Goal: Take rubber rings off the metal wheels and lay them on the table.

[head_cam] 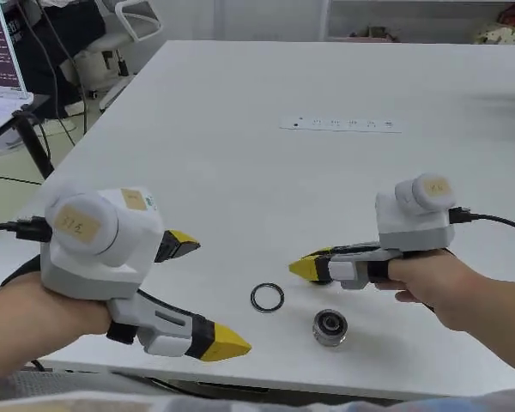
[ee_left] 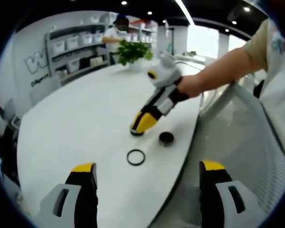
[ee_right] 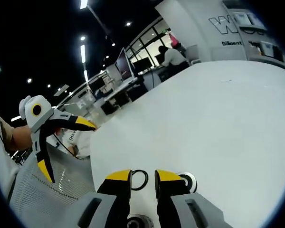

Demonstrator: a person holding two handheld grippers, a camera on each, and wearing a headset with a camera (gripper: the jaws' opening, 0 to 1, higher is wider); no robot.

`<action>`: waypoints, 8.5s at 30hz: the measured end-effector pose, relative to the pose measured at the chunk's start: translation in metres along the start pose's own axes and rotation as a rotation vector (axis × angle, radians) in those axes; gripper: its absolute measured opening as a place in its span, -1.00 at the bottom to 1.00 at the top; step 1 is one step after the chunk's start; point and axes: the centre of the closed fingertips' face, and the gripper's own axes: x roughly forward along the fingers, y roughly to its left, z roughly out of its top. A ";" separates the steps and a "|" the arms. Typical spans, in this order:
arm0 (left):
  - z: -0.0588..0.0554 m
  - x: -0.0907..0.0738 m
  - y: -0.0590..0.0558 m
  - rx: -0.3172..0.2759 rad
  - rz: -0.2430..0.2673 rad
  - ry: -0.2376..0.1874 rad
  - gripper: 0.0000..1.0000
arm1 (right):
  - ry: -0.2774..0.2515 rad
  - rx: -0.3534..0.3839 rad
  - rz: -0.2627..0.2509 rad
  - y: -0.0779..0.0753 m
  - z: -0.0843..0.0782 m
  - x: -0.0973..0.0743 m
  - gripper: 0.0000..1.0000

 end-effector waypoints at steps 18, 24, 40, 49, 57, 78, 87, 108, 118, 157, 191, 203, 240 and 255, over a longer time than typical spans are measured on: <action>0.019 0.017 0.008 0.035 -0.010 -0.003 0.72 | -0.015 -0.072 -0.079 -0.017 -0.002 -0.039 -0.56; 0.024 0.024 0.013 0.030 -0.016 -0.008 0.67 | -0.012 -0.087 -0.100 -0.023 -0.004 -0.043 -0.52; 0.019 0.050 0.023 0.011 -0.044 0.028 0.59 | 0.007 -0.126 -0.121 -0.034 -0.015 -0.043 -0.46; 0.021 0.062 0.023 0.026 -0.062 0.044 0.48 | 0.032 -0.166 -0.125 -0.042 -0.022 -0.039 -0.46; 0.021 0.073 0.025 0.023 -0.071 0.054 0.38 | 0.054 -0.195 -0.127 -0.045 -0.027 -0.034 -0.47; 0.015 0.096 0.031 0.021 -0.099 0.078 0.07 | 0.066 -0.223 -0.122 -0.050 -0.034 -0.026 -0.53; 0.014 0.108 0.036 0.031 -0.103 0.092 -0.07 | 0.067 -0.241 -0.116 -0.048 -0.033 -0.023 -0.56; 0.019 0.130 0.030 0.057 -0.123 0.101 -0.34 | 0.073 -0.258 -0.110 -0.052 -0.035 -0.019 -0.58; 0.024 0.143 0.025 0.045 -0.131 0.090 -0.44 | 0.071 -0.254 -0.112 -0.055 -0.036 -0.019 -0.58; 0.034 0.169 0.023 0.113 -0.115 0.082 -0.71 | 0.046 -0.236 -0.113 -0.054 -0.034 -0.020 -0.58; 0.033 0.170 0.023 0.126 -0.087 0.066 -0.73 | 0.055 -0.295 -0.114 -0.055 -0.036 -0.016 -0.72; 0.033 0.169 0.022 0.117 -0.079 0.066 -0.73 | 0.060 -0.294 -0.119 -0.055 -0.038 -0.018 -0.86; 0.033 0.170 0.021 0.129 -0.040 0.077 -0.75 | -0.021 0.008 -0.130 -0.060 -0.032 -0.030 -1.00; 0.034 0.170 0.019 0.129 -0.027 0.080 -0.75 | -0.068 0.059 -0.129 -0.060 -0.025 -0.030 -1.00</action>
